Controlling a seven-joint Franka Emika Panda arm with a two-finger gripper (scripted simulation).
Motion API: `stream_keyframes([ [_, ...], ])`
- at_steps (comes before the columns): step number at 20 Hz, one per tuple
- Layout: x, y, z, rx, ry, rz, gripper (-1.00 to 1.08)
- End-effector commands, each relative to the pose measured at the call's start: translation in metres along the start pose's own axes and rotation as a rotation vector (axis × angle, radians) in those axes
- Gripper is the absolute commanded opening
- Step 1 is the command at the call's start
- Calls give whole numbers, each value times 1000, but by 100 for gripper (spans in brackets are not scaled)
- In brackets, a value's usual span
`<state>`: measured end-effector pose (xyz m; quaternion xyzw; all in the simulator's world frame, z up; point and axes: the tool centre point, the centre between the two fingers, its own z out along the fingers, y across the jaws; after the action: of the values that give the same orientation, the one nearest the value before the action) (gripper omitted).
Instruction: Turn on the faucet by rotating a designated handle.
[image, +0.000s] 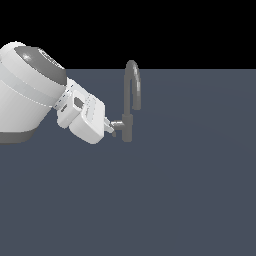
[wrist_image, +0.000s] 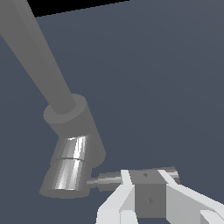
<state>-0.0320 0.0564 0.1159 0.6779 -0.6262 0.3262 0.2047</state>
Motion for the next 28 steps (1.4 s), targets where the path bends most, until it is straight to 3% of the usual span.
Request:
stream_keyframes([
  [1,-2,16,16,-30,12,-3,-100],
  [2,0,3,0,4,7,-3,-100],
  [14,-36,8,49,-28,12,-3,-100],
  [15,-27,-6,23,20,8,10,-100],
  [28,-53,-24,62,-17,11,0,-100],
])
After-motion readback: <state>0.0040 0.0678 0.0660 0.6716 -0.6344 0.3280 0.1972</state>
